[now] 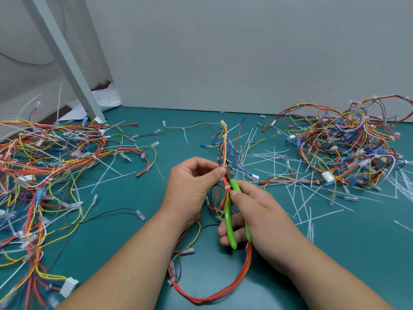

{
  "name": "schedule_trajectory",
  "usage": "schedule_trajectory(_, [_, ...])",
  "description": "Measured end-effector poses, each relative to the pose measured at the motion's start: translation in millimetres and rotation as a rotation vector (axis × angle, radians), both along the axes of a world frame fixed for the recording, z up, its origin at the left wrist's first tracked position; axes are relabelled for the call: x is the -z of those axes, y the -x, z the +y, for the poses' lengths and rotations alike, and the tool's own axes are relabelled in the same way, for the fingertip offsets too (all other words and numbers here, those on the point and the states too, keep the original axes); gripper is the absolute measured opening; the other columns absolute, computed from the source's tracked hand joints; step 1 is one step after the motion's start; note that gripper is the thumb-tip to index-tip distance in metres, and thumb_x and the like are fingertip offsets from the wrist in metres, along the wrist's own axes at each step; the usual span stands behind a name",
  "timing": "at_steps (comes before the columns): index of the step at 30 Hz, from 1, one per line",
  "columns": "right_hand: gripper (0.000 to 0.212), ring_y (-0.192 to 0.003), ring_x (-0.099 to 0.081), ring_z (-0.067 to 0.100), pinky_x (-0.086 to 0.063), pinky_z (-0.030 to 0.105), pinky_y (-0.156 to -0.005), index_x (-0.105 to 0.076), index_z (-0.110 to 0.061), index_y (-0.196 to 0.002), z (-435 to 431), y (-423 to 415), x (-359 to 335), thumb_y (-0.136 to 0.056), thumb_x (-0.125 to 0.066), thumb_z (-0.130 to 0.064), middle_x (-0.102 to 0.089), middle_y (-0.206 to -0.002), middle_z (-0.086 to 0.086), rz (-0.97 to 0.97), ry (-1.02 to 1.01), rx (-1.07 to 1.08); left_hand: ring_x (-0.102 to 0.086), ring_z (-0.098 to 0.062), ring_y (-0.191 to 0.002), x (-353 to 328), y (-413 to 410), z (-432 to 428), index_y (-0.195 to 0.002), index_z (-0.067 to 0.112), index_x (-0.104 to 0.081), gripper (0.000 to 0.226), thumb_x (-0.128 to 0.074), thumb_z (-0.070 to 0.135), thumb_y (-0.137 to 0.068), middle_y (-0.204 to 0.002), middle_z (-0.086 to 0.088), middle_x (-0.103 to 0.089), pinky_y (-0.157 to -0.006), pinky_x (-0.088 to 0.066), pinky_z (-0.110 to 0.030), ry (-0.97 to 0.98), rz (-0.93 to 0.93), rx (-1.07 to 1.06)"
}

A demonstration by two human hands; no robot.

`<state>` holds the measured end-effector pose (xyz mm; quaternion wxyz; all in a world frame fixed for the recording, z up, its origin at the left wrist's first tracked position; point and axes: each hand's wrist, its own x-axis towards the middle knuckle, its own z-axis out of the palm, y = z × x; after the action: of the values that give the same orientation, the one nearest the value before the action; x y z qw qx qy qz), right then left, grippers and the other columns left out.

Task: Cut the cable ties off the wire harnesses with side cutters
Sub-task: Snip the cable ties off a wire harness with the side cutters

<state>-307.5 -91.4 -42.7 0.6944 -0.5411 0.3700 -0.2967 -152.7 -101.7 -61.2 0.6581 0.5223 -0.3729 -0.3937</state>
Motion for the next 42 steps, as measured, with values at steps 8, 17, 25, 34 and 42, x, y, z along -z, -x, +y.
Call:
schedule_trajectory(8, [0.015, -0.06, -0.067, 0.028, -0.057, 0.036, -0.05, -0.063, -0.023, -0.109, -1.4, 0.7, 2.1, -0.108, -0.047, -0.023, -0.059, -0.064, -0.001, 0.011, 0.042, -0.02, -0.069, -0.014, -0.067, 0.1, 1.1, -1.0, -0.087, 0.004, -0.075, 0.006, -0.078, 0.009, -0.086, -0.082, -0.011, -0.078, -0.063, -0.054, -0.023, -0.045, -0.031, -0.009])
schedule_trajectory(17, [0.016, -0.065, -0.07, 0.029, -0.058, 0.036, -0.051, -0.07, -0.036, -0.1, -4.7, 3.8, -0.9, -0.09, -0.059, -0.039, -0.063, -0.066, -0.005, -0.066, 0.031, -0.079, -0.065, -0.015, -0.06, 2.1, -0.7, -1.5, -0.077, 0.012, -0.076, 0.01, -0.078, 0.008, -0.086, -0.073, -0.014, -0.074, -0.058, -0.052, -0.023, -0.018, 0.012, -0.059])
schedule_trajectory(25, [0.025, -0.056, -0.064, 0.024, -0.054, 0.033, -0.046, -0.067, -0.034, -0.097, 1.0, -0.8, 1.4, -0.108, -0.049, -0.021, -0.059, -0.063, -0.002, -0.029, 0.096, -0.03, -0.065, -0.015, -0.061, 2.0, -0.9, -1.4, -0.074, 0.018, -0.078, 0.015, -0.078, 0.008, -0.086, -0.073, -0.011, -0.074, -0.059, -0.053, -0.023, 0.001, 0.006, -0.044])
schedule_trajectory(34, [0.018, -0.067, -0.072, 0.031, -0.058, 0.038, -0.052, -0.073, -0.037, -0.096, -2.7, 1.7, 1.7, -0.086, -0.059, -0.041, -0.071, -0.079, -0.005, -0.138, -0.027, -0.036, -0.061, -0.016, -0.06, 2.0, -2.9, -2.3, -0.076, 0.015, -0.076, 0.009, -0.077, 0.012, -0.084, -0.071, -0.008, -0.07, -0.056, -0.05, -0.024, -0.005, 0.106, -0.068])
schedule_trajectory(42, [0.021, -0.069, -0.071, 0.036, -0.056, 0.039, -0.053, -0.072, -0.026, -0.097, -8.5, 5.9, 3.4, -0.082, -0.062, -0.039, -0.069, -0.084, -0.003, -0.215, -0.073, 0.049, -0.061, -0.012, -0.055, 1.8, -3.4, -4.0, -0.075, 0.016, -0.075, 0.011, -0.076, 0.01, -0.084, -0.069, -0.006, -0.069, -0.051, -0.049, -0.02, 0.01, 0.165, -0.063])
